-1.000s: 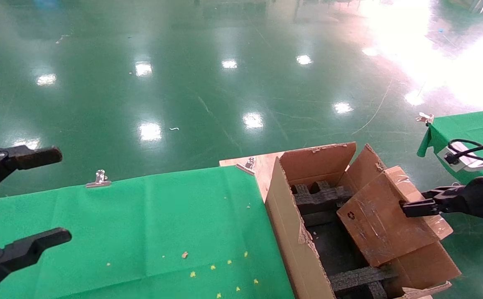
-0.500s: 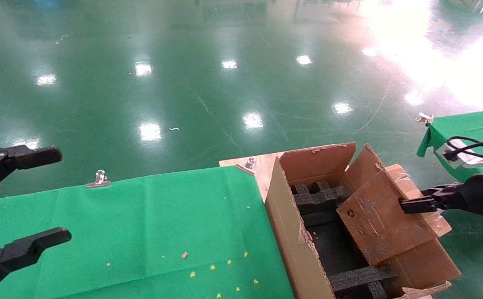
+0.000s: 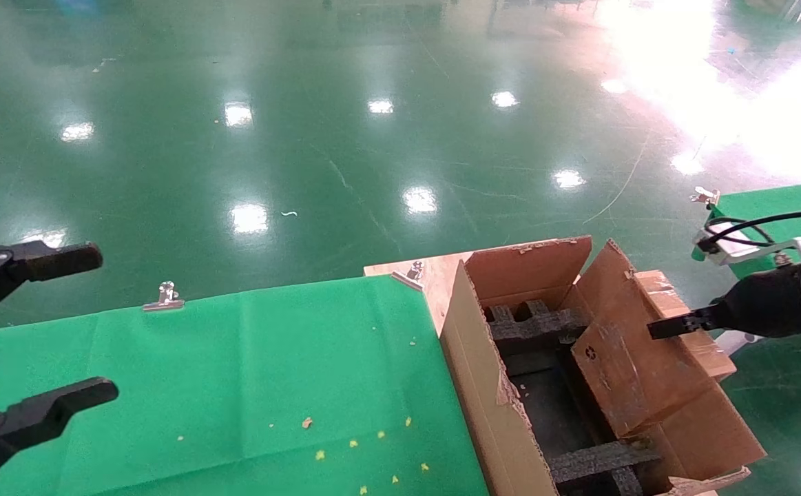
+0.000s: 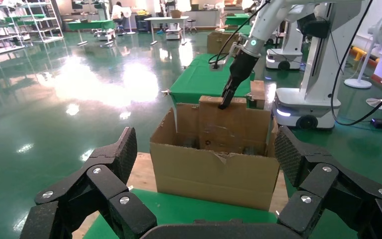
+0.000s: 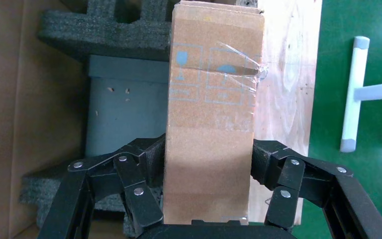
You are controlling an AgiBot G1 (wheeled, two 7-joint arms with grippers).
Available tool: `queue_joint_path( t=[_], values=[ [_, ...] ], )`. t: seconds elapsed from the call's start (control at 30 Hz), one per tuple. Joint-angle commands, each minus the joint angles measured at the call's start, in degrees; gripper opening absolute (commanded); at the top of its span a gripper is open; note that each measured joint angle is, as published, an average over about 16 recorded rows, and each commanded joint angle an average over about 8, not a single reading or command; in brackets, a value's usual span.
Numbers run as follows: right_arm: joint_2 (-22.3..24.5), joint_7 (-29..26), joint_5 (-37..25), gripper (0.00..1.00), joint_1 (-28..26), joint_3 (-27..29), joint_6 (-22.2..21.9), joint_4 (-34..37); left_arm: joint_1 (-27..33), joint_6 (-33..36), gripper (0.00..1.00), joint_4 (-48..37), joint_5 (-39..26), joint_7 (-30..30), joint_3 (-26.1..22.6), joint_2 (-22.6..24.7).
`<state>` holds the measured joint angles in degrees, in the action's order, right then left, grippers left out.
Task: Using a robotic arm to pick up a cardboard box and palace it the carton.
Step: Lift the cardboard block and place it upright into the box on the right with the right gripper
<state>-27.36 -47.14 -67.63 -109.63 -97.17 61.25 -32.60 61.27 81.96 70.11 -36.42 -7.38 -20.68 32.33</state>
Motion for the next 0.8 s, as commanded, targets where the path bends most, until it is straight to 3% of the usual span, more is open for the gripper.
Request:
queue_joint_path(
  t=[0.03, 0.43, 0.8],
  values=[
    [-0.2, -3.1, -1.5, 0.00, -0.2, -0.7, -1.3, -2.2, 0.0, 0.0, 1.00, 0.0, 0.0, 0.0, 0.0, 0.0],
    [-2.3, -17.0, -10.5, 0.00, 1.3, -5.0, -8.8, -12.2, 0.0, 0.0, 1.00, 0.0, 0.0, 0.0, 0.0, 0.0],
    [-5.4, -19.6, -10.8, 0.00, 6.2, -6.0, -13.4, -10.8, 0.0, 0.0, 1.00, 0.0, 0.0, 0.0, 0.0, 0.0]
  ],
)
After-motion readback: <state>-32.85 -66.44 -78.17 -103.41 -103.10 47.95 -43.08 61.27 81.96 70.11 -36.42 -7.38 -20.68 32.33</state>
